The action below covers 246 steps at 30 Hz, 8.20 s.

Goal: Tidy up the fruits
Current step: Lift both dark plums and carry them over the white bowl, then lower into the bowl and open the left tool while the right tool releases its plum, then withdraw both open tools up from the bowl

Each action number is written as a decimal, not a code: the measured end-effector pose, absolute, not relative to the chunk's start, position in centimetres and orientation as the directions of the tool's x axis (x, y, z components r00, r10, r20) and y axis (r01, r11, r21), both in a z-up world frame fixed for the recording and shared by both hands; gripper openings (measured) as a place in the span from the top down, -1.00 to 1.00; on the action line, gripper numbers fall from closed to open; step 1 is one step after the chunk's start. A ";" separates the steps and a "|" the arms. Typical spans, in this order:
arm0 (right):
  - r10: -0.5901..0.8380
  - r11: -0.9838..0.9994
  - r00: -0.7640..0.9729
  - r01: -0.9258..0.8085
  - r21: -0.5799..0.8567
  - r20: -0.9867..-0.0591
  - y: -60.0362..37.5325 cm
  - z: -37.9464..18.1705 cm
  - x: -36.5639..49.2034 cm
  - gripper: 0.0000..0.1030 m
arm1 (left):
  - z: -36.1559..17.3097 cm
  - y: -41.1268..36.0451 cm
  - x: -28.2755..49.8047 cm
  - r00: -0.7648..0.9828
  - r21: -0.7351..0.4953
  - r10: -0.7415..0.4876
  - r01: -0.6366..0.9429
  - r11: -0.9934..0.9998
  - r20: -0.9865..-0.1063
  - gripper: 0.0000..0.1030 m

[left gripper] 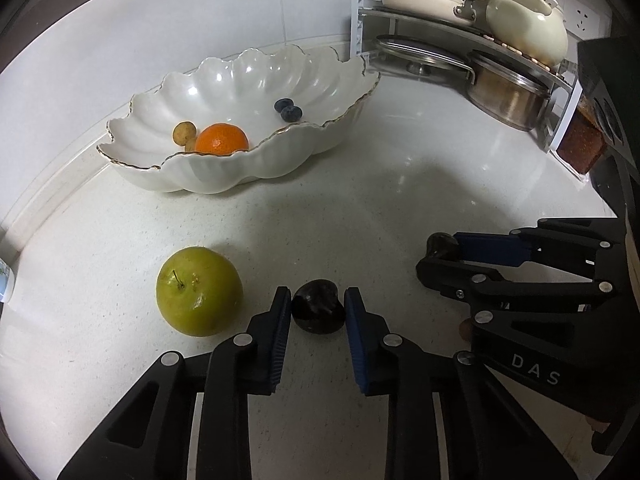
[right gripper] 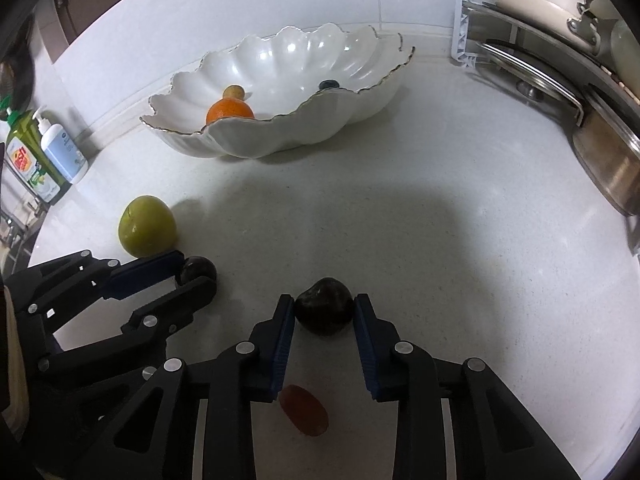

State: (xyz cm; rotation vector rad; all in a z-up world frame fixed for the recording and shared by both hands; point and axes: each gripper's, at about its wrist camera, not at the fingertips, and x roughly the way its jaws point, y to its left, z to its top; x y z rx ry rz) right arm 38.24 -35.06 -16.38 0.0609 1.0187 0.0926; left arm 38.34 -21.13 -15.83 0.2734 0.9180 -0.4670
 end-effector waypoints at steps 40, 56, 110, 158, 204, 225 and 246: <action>0.035 0.999 0.697 0.005 0.054 -0.717 -32.3 -7.6 32.5 0.39 | -6.9 -16.8 34.0 0.675 0.003 -0.326 0.438 0.899 -0.662 0.47; 0.047 0.999 0.786 -0.021 0.050 -0.617 -30.2 -3.4 31.5 0.39 | -2.4 -14.2 33.0 0.762 0.011 -0.322 0.395 0.918 -0.561 0.47; 0.068 0.998 0.856 -0.064 0.026 -0.512 -28.8 3.1 43.0 0.39 | 4.4 -14.8 43.8 0.828 0.022 -0.282 0.334 0.942 -0.484 0.47; 0.014 0.998 0.502 0.039 0.039 -0.865 -33.3 -9.6 61.6 0.39 | -7.7 -19.9 61.8 0.532 0.020 -0.186 0.357 0.934 -0.826 0.47; -0.038 0.997 0.632 0.073 0.011 -0.774 -32.1 -3.8 54.3 0.34 | -2.7 -17.3 56.0 0.646 0.036 -0.178 0.304 0.952 -0.743 0.10; -0.063 0.996 0.748 0.091 0.007 -0.661 -29.9 1.1 46.1 0.34 | 1.9 -14.8 48.5 0.727 0.003 -0.252 0.330 0.944 -0.639 0.05; -0.083 0.992 0.800 0.121 0.024 -0.594 -28.9 2.7 39.6 0.34 | 3.9 -12.0 42.8 0.772 0.020 -0.279 0.353 0.935 -0.570 0.05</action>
